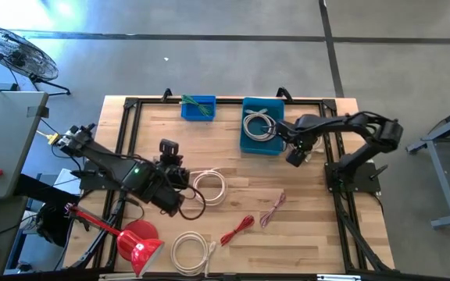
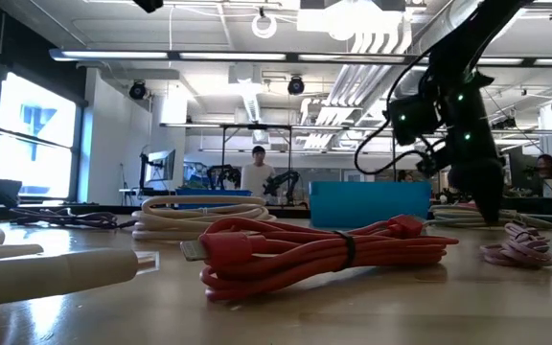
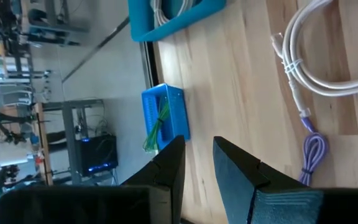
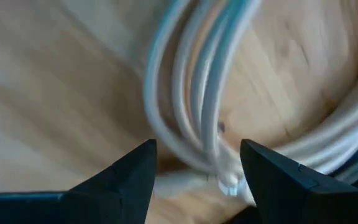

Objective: Pick & Place USB Port
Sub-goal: Put the white HDMI cable into the dark blue bin, then put the pink charger cable into the blue bin

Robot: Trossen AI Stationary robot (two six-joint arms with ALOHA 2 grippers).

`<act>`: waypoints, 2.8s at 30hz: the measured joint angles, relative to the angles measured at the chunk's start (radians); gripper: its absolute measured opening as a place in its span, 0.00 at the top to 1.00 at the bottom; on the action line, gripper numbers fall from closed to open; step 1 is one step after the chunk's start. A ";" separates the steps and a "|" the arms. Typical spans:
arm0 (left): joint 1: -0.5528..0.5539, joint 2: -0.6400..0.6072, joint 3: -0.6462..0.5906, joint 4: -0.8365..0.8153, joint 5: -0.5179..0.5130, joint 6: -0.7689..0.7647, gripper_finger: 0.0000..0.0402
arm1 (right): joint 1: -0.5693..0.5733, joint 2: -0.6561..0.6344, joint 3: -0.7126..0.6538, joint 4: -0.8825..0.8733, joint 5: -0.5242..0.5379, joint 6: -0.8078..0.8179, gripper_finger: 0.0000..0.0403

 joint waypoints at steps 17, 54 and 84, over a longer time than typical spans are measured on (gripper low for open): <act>-0.010 0.000 -0.171 0.016 -0.007 -0.095 0.80 | -0.011 0.042 -0.002 0.088 -0.048 -0.121 0.94; -0.009 0.000 -0.407 0.499 -0.026 0.080 0.80 | 0.180 0.083 0.653 -0.072 -0.096 -0.288 0.95; -0.009 0.000 -0.407 0.506 -0.009 0.080 0.80 | 0.352 0.020 0.653 -0.165 -0.246 -0.441 0.39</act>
